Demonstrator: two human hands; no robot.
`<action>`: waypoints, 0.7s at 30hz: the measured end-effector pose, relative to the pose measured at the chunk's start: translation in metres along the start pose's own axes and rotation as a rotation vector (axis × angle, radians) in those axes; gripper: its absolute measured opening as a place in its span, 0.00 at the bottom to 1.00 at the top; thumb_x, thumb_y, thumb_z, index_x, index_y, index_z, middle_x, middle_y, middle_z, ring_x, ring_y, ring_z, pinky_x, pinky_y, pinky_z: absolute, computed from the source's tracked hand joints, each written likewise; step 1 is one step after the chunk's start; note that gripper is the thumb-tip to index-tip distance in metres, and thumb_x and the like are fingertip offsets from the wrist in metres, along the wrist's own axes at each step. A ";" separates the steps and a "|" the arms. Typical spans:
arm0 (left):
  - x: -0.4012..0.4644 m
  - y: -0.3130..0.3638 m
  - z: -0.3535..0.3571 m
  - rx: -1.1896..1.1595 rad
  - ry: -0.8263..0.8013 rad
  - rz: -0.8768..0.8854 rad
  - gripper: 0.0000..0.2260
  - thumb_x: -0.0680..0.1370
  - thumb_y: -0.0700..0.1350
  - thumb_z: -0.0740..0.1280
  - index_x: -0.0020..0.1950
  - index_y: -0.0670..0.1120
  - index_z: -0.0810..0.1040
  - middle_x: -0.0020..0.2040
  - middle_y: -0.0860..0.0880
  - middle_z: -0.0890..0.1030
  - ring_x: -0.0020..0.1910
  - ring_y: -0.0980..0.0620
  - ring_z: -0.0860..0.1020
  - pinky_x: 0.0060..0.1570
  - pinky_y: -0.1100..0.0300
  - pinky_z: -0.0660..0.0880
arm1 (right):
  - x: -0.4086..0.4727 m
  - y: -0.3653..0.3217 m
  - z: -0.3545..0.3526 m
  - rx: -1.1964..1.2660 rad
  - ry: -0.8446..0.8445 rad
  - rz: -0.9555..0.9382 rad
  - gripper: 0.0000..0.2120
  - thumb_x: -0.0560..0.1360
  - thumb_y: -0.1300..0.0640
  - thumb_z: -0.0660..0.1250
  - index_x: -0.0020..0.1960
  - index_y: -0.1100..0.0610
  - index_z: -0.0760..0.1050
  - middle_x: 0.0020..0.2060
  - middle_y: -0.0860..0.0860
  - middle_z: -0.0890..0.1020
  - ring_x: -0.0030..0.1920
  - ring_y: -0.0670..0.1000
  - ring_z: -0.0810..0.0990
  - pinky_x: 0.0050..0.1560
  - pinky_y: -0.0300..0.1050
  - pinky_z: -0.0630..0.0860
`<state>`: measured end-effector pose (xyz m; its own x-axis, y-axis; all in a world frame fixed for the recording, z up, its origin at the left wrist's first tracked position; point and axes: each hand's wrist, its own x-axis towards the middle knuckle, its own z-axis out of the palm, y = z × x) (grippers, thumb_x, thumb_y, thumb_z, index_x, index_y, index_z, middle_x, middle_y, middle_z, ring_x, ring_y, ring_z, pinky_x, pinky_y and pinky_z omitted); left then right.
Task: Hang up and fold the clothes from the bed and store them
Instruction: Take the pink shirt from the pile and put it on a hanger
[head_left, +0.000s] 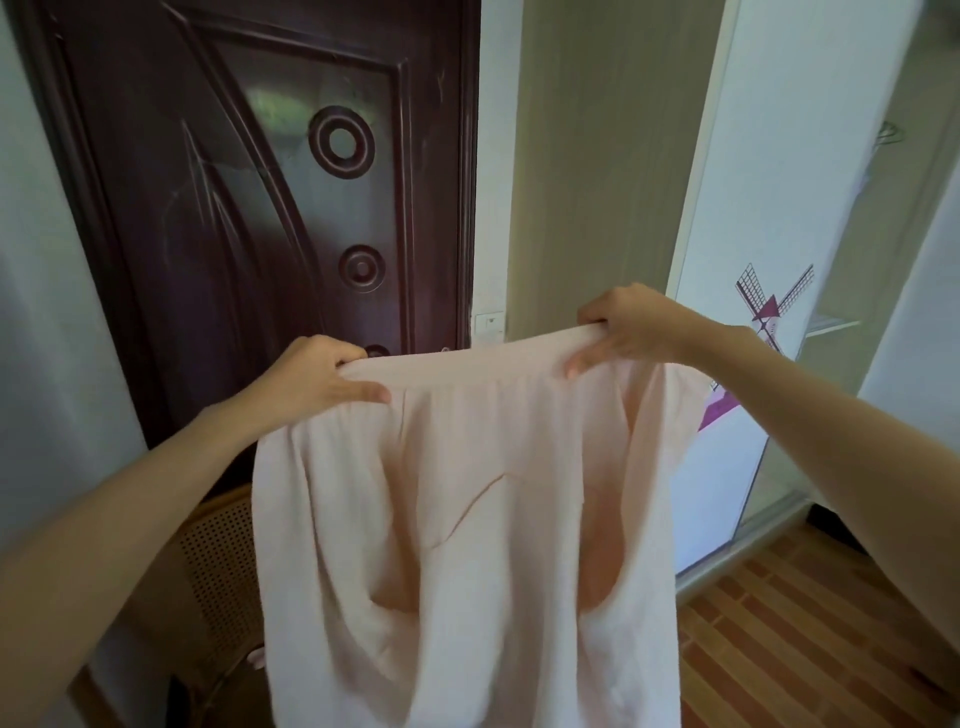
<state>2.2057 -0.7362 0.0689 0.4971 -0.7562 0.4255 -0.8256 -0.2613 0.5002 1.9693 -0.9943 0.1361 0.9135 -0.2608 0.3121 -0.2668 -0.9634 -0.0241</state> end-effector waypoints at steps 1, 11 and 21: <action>0.001 0.002 -0.003 0.003 -0.013 0.006 0.43 0.55 0.78 0.68 0.35 0.36 0.75 0.28 0.44 0.72 0.28 0.57 0.68 0.31 0.61 0.63 | -0.001 0.003 0.002 0.013 -0.022 0.021 0.28 0.66 0.40 0.77 0.33 0.59 0.66 0.28 0.50 0.68 0.31 0.52 0.65 0.32 0.47 0.58; -0.004 0.000 0.026 0.114 -0.053 -0.357 0.08 0.71 0.46 0.75 0.35 0.48 0.79 0.37 0.49 0.80 0.39 0.50 0.78 0.33 0.61 0.69 | -0.009 0.018 0.070 0.703 -0.390 0.573 0.14 0.71 0.59 0.74 0.50 0.68 0.79 0.39 0.59 0.80 0.39 0.55 0.79 0.39 0.43 0.76; 0.044 0.084 -0.019 -0.104 0.655 -0.153 0.08 0.75 0.47 0.67 0.40 0.44 0.75 0.35 0.49 0.77 0.36 0.49 0.75 0.34 0.58 0.67 | 0.044 -0.053 0.017 0.961 0.597 0.427 0.07 0.75 0.60 0.66 0.41 0.55 0.69 0.34 0.47 0.73 0.34 0.48 0.71 0.33 0.40 0.68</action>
<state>2.1635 -0.7800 0.1444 0.6928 -0.1871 0.6965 -0.7191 -0.2527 0.6474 2.0290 -0.9558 0.1348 0.4543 -0.7442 0.4896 0.0562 -0.5246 -0.8495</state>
